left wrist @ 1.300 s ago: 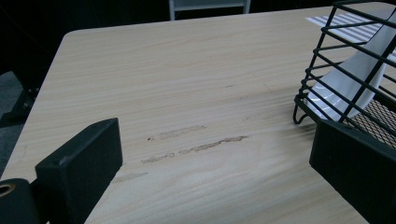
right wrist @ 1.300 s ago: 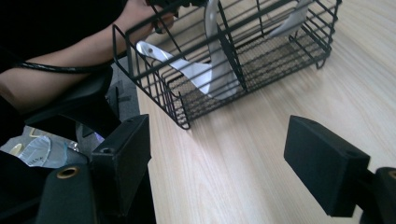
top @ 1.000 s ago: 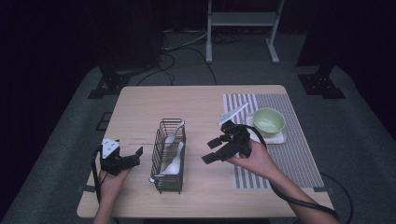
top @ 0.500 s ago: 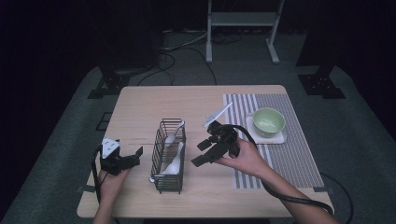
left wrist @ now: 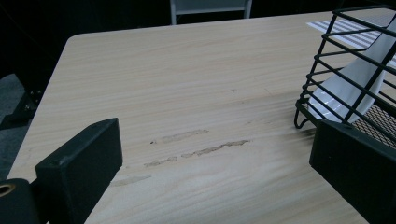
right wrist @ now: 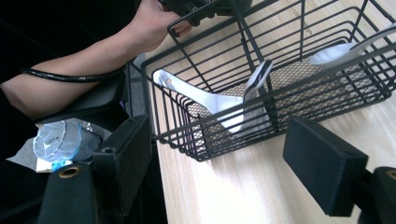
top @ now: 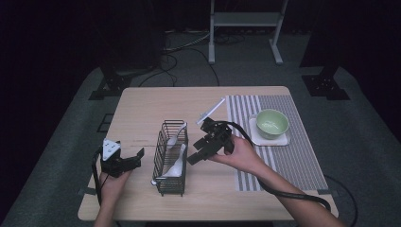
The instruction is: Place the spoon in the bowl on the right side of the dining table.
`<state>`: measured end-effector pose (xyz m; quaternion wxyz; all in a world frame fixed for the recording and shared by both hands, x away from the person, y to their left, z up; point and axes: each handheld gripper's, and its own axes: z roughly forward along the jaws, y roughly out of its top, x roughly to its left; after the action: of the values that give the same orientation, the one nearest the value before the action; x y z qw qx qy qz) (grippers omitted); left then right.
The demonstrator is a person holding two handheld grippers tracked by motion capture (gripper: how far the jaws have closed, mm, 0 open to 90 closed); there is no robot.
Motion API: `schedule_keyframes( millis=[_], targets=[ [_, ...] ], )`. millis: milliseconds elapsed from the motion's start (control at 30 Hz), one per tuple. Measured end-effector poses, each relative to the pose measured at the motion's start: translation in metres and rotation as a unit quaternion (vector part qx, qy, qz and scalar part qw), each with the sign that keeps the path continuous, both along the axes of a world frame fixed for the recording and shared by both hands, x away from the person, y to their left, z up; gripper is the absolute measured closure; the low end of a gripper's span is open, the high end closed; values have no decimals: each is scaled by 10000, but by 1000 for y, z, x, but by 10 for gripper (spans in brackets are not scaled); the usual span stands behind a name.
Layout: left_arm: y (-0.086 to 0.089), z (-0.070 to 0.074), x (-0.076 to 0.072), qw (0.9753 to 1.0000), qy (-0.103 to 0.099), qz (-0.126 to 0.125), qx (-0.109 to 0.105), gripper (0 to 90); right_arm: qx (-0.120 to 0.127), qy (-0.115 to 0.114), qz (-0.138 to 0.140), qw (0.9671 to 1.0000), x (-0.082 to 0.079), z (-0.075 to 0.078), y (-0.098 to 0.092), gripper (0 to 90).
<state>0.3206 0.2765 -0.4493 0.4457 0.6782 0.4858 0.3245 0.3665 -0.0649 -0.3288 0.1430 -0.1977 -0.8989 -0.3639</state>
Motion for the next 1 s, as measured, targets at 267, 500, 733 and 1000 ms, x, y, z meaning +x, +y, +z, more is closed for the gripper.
schedule_keyframes(
  millis=[267,500,733,1000],
  targets=[
    [-1,0,0,10000,3,-6,7,15,-106,8,-27,9999,5,5,12,235],
    [0,0,0,10000,-12,2,-22,15,-170,48,-77,9998,10,7,18,252],
    [-1,0,0,10000,-11,-3,-11,15,-267,89,-171,9995,16,6,21,300],
    [1,0,0,10000,-32,16,-22,15,-361,33,-265,9990,21,7,25,407]
  ],
)
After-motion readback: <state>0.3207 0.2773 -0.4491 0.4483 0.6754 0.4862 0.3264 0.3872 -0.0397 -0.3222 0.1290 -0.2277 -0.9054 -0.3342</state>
